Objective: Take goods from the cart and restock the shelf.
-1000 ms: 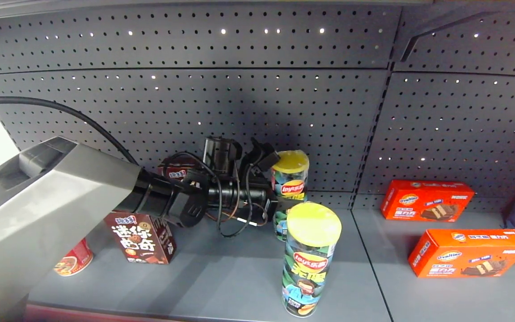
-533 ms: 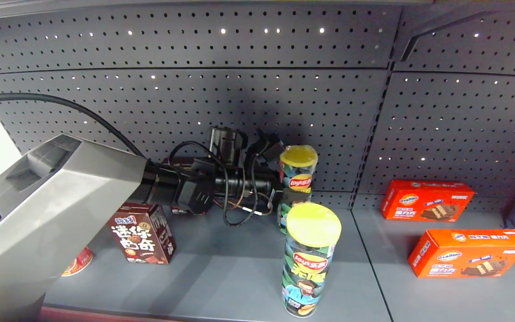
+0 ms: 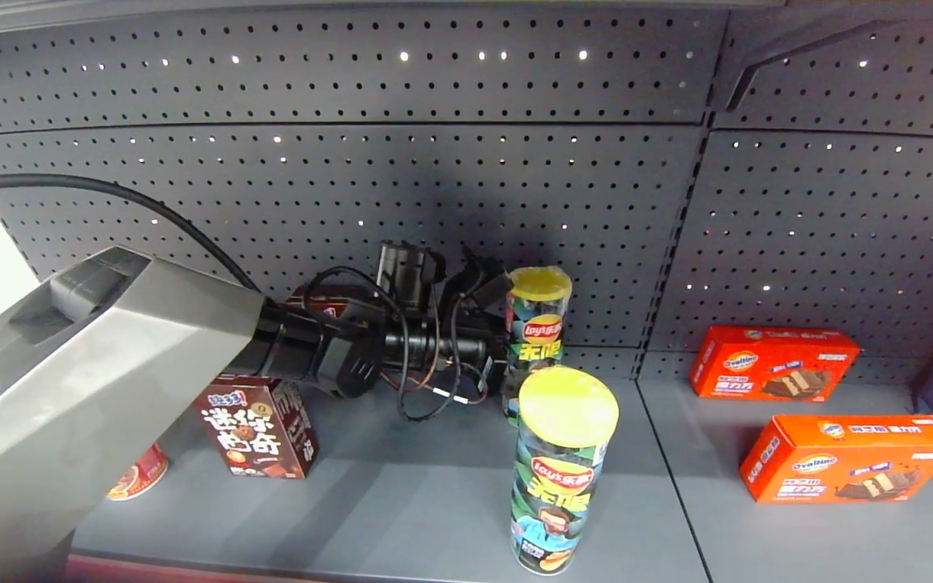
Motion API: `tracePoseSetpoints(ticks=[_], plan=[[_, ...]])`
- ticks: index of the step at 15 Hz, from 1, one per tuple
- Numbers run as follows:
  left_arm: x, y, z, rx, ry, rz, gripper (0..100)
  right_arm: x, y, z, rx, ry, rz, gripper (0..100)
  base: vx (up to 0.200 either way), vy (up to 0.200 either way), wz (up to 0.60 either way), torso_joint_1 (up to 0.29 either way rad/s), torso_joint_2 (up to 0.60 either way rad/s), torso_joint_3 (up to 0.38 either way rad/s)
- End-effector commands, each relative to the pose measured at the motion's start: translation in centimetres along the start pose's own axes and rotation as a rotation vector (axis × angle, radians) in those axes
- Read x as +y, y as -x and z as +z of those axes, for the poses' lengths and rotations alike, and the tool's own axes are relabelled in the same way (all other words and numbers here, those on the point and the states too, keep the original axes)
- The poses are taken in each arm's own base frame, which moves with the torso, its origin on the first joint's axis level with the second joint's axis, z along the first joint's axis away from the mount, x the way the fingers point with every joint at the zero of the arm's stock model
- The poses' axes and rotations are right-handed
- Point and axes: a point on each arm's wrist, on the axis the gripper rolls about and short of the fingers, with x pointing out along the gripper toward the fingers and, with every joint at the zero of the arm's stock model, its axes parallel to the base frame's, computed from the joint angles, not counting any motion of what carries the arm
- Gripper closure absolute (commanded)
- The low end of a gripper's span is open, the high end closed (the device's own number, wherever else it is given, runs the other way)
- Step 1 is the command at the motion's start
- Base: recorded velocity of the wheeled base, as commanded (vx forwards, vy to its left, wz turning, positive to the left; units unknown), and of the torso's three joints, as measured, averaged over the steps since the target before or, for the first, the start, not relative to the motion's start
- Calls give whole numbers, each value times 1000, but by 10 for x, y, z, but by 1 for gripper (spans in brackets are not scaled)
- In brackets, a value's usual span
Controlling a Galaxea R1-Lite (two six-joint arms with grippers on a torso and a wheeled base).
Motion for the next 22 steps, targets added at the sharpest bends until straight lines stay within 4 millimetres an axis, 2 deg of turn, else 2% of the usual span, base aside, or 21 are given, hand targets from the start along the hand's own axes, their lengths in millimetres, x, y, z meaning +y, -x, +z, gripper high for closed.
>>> tracePoseSetpoints(ticks=[1, 4, 7, 10, 13, 14, 15, 16, 17, 18, 19, 22], plan=[[-5, 25, 2, 7, -22, 27, 0, 0, 0, 0, 1, 1, 3, 0, 0, 0, 0, 0, 0, 0], [-15, 66, 2, 24, -32, 74, 0, 0, 0, 0, 0, 5, 16, 0, 0, 0, 0, 0, 0, 0], [-30, 90, 2, 0, -47, 111, 0, 1, 0, 0, -1, 4, 54, 0, 0, 0, 0, 0, 0, 0], [-42, 104, 13, -22, -57, 185, 0, 1, 0, 3, 19, -14, 21, 0, 0, 0, 0, 0, 0, 0], [-51, 105, 36, -68, -44, 292, 0, 1, -5, 33, 53, -8, 28, 0, 0, 0, 0, 0, 0, 0], [-61, 106, 46, -77, -13, 373, 0, 1, -12, 59, 69, -5, 44, 0, 0, 0, 0, 0, 0, 0], [-67, 107, 51, -89, 12, 400, 0, 1, -17, 71, 83, -4, 61, 0, 0, 0, 0, 0, 0, 0], [-85, 111, 62, -109, 52, 438, 0, 4, -29, 95, 111, 1, 116, 0, 0, 0, 0, 0, 0, 0], [-90, 114, 64, -104, 58, 463, 0, 5, -35, 102, 126, 3, 127, 0, 0, 0, 0, 0, 0, 0], [-101, 124, 67, -90, 66, 524, 0, 8, -53, 118, 175, 11, 134, 0, 0, 0, 0, 0, 0, 0], [-110, 134, 65, -71, 74, 570, 0, 11, -67, 126, 203, 16, 144, 0, 0, 0, 0, 0, 0, 0], [-129, 162, 55, -47, 85, 662, 0, 25, -103, 130, 261, 45, 195, 0, 0, 0, 0, 0, 0, 0]])
